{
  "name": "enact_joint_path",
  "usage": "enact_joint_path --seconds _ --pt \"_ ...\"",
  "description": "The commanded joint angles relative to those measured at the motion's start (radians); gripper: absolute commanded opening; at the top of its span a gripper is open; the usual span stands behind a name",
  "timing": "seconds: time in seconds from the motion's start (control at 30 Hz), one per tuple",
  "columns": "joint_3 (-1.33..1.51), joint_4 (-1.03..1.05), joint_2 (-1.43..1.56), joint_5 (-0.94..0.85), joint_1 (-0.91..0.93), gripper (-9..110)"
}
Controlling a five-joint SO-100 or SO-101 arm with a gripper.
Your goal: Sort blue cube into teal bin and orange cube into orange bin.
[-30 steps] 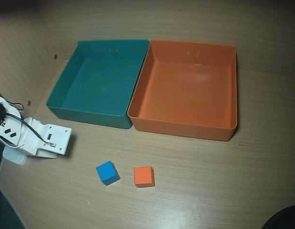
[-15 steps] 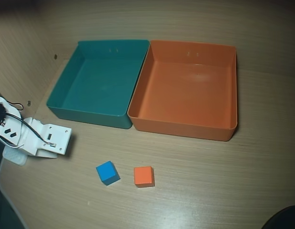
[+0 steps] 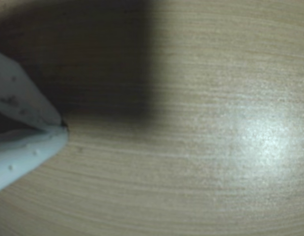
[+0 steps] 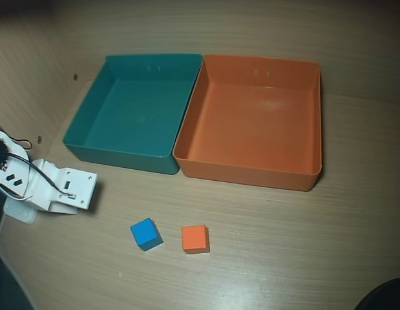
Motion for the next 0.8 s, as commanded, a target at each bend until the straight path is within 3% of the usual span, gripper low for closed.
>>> enact_joint_path --seconds 0.0,0.77 --pt "0.063 0.02 0.006 0.006 -0.008 -4" --pt "0.063 0.015 -0.012 0.006 -0.008 -4"
